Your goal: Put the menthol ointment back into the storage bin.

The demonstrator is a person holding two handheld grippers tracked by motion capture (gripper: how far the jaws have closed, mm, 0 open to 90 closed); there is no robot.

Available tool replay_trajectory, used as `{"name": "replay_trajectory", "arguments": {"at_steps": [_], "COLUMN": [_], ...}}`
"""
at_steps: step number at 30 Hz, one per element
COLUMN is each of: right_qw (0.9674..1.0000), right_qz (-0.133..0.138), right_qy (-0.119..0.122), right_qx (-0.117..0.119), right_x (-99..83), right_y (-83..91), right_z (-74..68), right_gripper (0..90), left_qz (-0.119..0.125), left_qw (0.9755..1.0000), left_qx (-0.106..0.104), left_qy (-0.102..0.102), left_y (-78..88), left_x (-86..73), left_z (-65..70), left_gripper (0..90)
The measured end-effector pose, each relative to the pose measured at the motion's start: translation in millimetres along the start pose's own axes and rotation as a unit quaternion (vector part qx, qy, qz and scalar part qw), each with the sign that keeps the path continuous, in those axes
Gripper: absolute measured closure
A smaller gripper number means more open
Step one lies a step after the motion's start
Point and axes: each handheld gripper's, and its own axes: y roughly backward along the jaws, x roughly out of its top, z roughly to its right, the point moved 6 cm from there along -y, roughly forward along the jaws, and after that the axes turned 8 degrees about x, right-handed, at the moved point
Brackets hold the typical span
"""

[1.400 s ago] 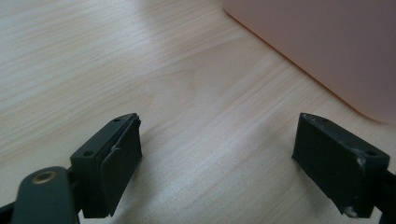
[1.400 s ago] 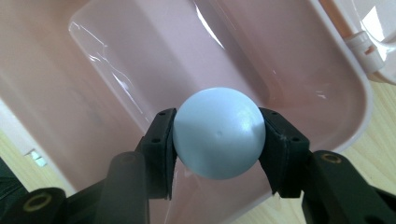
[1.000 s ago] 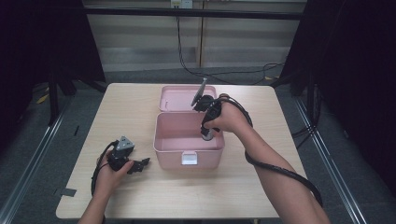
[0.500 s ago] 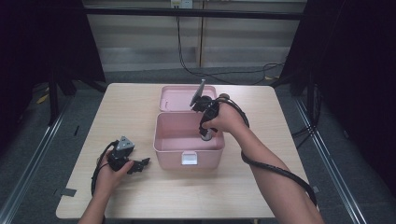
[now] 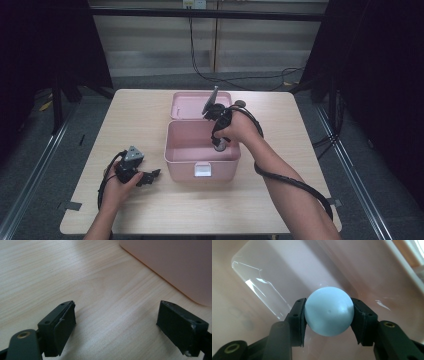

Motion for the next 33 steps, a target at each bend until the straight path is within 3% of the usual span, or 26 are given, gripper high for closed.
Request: {"name": "replay_trajectory", "arguments": {"at_steps": [11, 33], "right_qw": [0.9996, 0.9982], "right_qz": [-0.001, 0.010], "right_qy": [-0.029, -0.059], "right_qx": [0.000, 0.001], "right_x": [2.9, 8.9], "right_y": [-6.7, -20.3], "right_z": [2.2, 4.4], "right_gripper": [50.6, 50.5], "left_qz": [0.000, -0.001], "left_qw": [1.0000, 1.0000], "left_qx": [0.000, -0.002], "left_qy": [0.000, 0.000], "left_y": [0.0, 0.1], "left_x": [0.0, 0.0], "left_z": [0.0, 0.0], "left_gripper": [14.6, 14.6]}}
